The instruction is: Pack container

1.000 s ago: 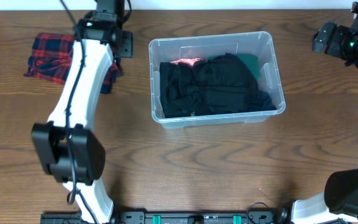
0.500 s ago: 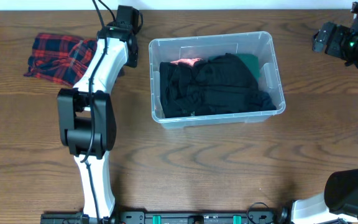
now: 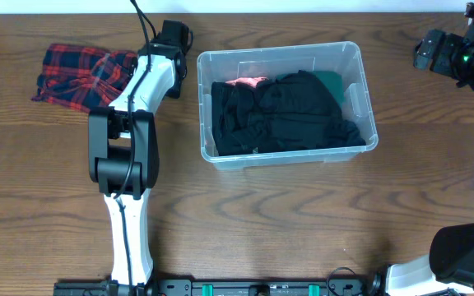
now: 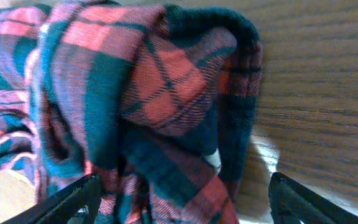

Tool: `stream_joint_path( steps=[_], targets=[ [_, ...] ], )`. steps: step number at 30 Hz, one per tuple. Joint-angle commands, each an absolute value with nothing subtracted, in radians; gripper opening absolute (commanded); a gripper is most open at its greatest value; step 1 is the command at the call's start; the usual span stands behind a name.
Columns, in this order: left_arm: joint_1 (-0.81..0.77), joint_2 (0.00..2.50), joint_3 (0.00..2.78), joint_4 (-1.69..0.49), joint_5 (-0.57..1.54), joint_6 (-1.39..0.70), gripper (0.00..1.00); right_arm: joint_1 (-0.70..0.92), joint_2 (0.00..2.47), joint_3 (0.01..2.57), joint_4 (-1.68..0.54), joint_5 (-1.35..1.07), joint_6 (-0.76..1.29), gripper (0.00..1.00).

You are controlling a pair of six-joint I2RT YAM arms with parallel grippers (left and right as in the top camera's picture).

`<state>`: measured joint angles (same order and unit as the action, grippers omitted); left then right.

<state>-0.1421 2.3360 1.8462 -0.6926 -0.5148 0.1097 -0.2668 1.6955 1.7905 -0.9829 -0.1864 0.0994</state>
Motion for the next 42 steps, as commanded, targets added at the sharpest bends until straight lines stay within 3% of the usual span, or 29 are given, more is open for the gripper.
stream_joint_path(
  steps=[1, 17, 19, 22, 24, 31, 42],
  targets=[
    [-0.139, 2.362, 1.840, -0.687, -0.544, 0.130, 0.86, -0.270, 1.707, 1.803, -0.984, -0.187, 0.111, 0.99],
    [-0.072, 2.410, 1.840, -0.637, -0.577, 0.145, 0.86, -0.270, 1.707, 1.803, -0.984, -0.187, 0.111, 0.99],
    [-0.063, 2.410, 1.840, -0.638, -0.577, 0.145, 0.81, -0.270, 1.707, 1.803, -0.984, -0.187, 0.111, 0.99],
    [-0.060, 2.410, 1.840, -0.646, -0.578, 0.147, 0.47, -0.270, 1.707, 1.803, -0.984, -0.187, 0.111, 0.99],
    [-0.060, 2.410, 1.840, -0.649, -0.578, 0.149, 0.31, -0.270, 1.707, 1.803, -0.984, -0.187, 0.111, 0.99],
    [-0.060, 2.376, 1.852, -0.719, -0.577, 0.092, 0.15, -0.270, 1.707, 1.803, -0.984, -0.187, 0.111, 0.99],
    [-0.062, 2.026, 1.853, -0.834, -0.576, 0.049, 0.13, -0.270, 1.707, 1.803, -0.984, -0.187, 0.111, 0.99]
  ],
)
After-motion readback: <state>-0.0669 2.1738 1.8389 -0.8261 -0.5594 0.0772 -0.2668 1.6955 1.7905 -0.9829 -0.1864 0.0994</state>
